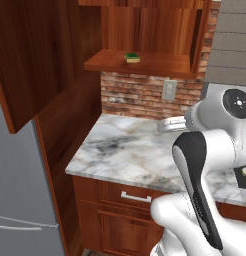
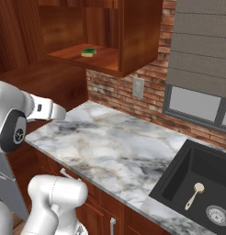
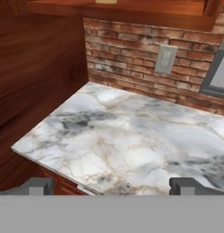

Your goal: Pick up the sponge and dish brush from the sink, and place them back in the cabinet, and close the cabinet door.

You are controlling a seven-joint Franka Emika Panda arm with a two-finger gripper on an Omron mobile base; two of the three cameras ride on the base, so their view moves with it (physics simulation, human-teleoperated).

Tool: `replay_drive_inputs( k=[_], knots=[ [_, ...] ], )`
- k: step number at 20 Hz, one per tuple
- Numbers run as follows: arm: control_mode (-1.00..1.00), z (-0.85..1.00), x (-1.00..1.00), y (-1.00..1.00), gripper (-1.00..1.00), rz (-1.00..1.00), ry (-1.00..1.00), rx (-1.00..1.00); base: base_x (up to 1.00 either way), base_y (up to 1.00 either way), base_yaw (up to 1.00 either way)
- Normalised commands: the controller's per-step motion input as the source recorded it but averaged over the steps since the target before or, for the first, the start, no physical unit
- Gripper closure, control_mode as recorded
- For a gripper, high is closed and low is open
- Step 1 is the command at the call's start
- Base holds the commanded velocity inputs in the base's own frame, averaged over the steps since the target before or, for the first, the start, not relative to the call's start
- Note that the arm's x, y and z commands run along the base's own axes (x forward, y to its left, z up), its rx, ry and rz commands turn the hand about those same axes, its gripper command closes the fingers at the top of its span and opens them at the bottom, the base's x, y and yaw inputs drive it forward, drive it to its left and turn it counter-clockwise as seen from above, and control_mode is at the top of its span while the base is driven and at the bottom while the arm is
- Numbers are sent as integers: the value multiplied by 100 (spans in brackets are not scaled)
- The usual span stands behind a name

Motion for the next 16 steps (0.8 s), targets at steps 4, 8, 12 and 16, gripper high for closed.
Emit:
replay_drive_inputs(
  k=[4,8,12,16],
  knots=[
    [-100,0,-13,-6,-100,0,0,0,0,0,0],
    [-100,0,-7,-9,-100,0,0,1,0,0,0],
    [-100,0,-4,-9,-100,0,0,1,0,0,0],
    [-100,0,0,-1,-100,0,0,0,0,0,0]
  ],
)
